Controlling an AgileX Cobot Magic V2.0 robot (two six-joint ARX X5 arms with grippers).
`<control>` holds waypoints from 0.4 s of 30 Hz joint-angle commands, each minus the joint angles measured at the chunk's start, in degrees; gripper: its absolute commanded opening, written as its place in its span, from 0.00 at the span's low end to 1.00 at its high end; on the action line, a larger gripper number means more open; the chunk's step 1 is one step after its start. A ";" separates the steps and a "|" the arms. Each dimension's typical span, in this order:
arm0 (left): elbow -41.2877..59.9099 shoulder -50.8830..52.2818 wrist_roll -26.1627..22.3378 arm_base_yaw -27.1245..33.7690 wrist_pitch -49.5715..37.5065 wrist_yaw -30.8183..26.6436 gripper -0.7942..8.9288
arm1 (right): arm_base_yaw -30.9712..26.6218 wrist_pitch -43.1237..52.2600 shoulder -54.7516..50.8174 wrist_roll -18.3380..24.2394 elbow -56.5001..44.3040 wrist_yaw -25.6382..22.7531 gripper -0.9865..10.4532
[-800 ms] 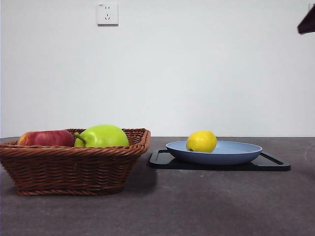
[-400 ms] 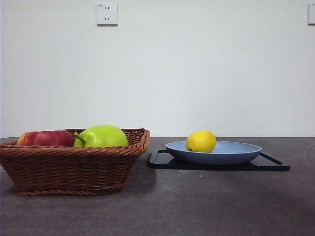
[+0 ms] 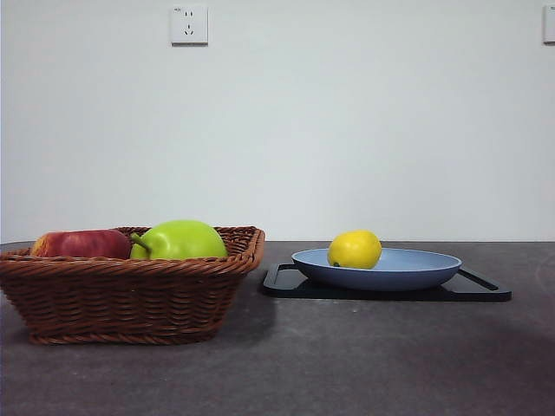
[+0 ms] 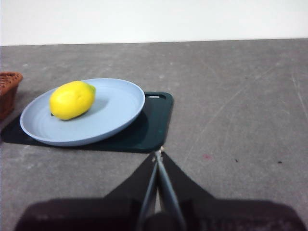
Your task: Take the lemon from the basket,put the lemon in the plate,hand out the plate
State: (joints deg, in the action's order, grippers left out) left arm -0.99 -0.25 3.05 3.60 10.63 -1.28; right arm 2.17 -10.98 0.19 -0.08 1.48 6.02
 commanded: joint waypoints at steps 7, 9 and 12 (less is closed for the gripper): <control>0.59 0.17 0.17 0.15 -0.81 0.09 0.09 | 0.11 0.20 -0.20 -3.04 -0.66 -0.44 0.09; 0.59 0.17 0.17 0.15 -0.79 0.09 0.09 | 0.11 0.17 -0.20 -3.04 -0.66 -0.42 0.09; 0.59 0.17 0.17 0.15 -0.79 0.09 0.09 | 0.11 0.17 -0.20 -3.04 -0.66 -0.39 0.09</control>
State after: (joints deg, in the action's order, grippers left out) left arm -0.99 -0.27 3.05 3.60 10.63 -1.28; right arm 2.22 -10.94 0.19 -2.39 1.45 5.82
